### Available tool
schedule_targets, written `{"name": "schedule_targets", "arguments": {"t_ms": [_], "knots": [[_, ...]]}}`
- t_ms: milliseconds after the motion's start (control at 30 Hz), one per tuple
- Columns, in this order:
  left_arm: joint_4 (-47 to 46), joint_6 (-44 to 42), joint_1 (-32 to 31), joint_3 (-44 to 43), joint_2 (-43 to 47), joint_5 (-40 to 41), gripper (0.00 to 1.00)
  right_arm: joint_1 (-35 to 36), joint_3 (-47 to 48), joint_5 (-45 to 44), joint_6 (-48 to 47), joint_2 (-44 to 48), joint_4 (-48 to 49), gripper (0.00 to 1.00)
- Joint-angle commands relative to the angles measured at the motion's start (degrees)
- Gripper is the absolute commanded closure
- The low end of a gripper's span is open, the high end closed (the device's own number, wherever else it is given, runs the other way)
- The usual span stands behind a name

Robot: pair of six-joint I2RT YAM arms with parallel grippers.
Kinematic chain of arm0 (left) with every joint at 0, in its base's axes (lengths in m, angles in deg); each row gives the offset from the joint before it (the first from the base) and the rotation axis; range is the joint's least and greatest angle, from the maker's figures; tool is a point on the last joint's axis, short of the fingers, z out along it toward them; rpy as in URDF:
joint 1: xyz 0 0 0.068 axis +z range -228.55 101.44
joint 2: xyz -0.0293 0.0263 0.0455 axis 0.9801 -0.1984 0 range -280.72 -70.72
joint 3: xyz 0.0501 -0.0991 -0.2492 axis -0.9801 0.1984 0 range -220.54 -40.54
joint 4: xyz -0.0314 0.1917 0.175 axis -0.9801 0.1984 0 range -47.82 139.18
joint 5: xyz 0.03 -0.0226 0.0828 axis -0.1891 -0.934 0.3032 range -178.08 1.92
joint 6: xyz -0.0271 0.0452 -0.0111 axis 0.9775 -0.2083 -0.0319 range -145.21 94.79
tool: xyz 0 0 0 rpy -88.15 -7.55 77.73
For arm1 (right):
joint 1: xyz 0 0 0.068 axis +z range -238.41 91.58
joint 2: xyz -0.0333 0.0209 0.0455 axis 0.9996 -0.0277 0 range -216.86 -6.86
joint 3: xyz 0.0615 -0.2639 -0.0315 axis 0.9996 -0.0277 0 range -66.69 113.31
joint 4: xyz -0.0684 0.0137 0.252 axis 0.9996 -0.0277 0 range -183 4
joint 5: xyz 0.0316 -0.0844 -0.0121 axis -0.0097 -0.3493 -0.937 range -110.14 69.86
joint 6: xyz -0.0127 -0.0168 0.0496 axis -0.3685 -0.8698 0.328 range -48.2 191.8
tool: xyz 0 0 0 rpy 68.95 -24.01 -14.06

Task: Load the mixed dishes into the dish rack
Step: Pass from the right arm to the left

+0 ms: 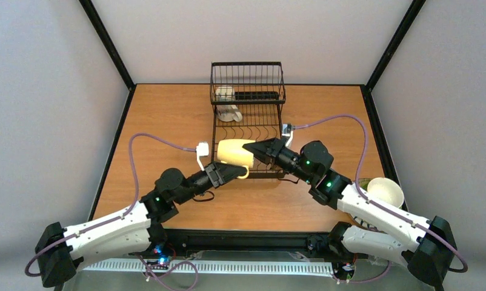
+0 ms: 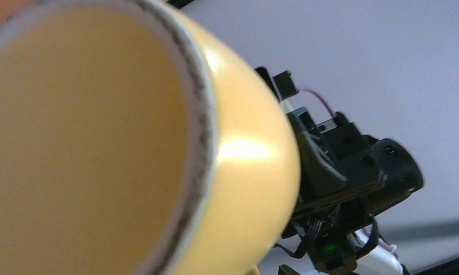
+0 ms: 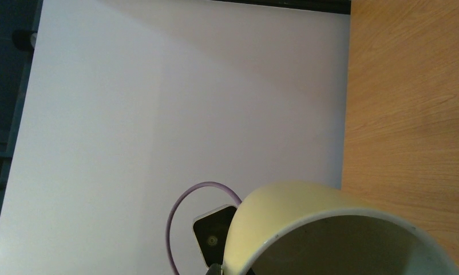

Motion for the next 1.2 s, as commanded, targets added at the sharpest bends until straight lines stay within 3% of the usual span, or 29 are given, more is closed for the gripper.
{"name": "schedule_targets", "arguments": {"t_ms": [0,500,800,933,1167], "knots": [[-5.51,-0.45,-0.56,1.33,4.07,4.52,0.04,0.38,-1.43,1.24,0.66,1.43,0.7,0.98],[-6.65,-2.19,-0.57,-2.71,-2.15,-1.47,0.06,0.38,-1.45,2.94,1.0,-0.4,2.36,0.98],[-7.15,-2.34,-0.55,-1.49,-0.42,1.47,0.18,0.37,-2.76,2.94,1.27,0.44,1.85,0.98],[-8.4,-2.33,-0.54,-1.29,-0.43,1.68,0.36,0.38,-3.56,2.77,1.51,0.65,1.82,0.98],[-7.05,-2.25,-0.57,-2.71,-1.6,1.1,0.9,0.33,-3.84,2.86,1.37,0.65,1.49,0.98]]}}
